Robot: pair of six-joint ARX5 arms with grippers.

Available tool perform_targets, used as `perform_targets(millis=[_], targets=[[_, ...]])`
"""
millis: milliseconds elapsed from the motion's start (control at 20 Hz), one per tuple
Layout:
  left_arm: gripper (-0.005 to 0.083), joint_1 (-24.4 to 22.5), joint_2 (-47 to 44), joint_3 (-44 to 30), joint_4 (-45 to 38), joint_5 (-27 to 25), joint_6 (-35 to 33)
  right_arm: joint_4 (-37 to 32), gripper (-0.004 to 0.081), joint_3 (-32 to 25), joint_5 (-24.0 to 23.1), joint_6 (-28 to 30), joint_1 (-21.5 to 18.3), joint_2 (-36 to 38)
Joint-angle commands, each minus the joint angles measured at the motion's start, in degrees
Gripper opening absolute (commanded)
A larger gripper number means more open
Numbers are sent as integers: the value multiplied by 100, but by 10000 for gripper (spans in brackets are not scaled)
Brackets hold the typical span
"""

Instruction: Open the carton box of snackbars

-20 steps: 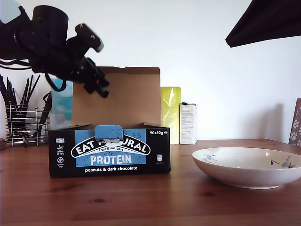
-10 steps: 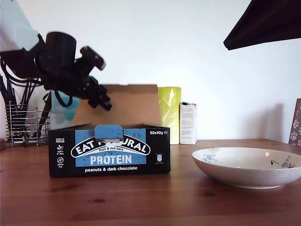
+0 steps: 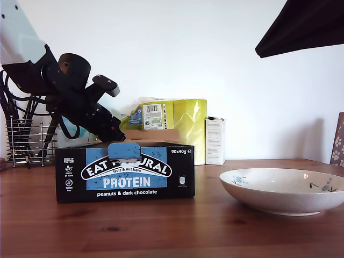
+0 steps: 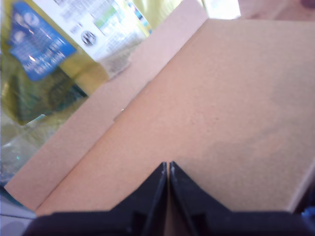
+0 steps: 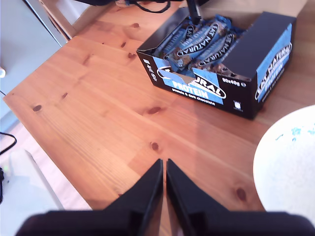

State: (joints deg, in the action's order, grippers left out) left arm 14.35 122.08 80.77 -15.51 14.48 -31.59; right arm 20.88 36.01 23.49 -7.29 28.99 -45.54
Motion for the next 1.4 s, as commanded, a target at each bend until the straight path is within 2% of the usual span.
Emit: perform_targets(millis=[0,350,650,850,1000,1150,1250,1350], targets=[[-22,-22,210,-81,282,46,35,4,-13,50,15,-28,76,0],[-24,-13,125,144,732,24,111,22,-13,50,-31,-26,431,0],[-23,46,-542,232,1467,326,533,-4,-13,50,-732,212,426,0],[-23,66,-1036,223,2135,625,658,-157,-13,50,-984,413,326,-4],[-23,94,-1421,24,2378,826,743,-236,-13,48,-1106,603,70,-4],[-23,105,-2061,-612,2267,866,962,-385,-13,46,-1095,844,-450,-4],[-23,105,-2664,-1261,2011,866,1169,-520,-13,44,-946,1019,-883,-4],[-23,105,-3394,-1976,1751,866,1440,-669,-13,44,-538,1150,-1281,-4]])
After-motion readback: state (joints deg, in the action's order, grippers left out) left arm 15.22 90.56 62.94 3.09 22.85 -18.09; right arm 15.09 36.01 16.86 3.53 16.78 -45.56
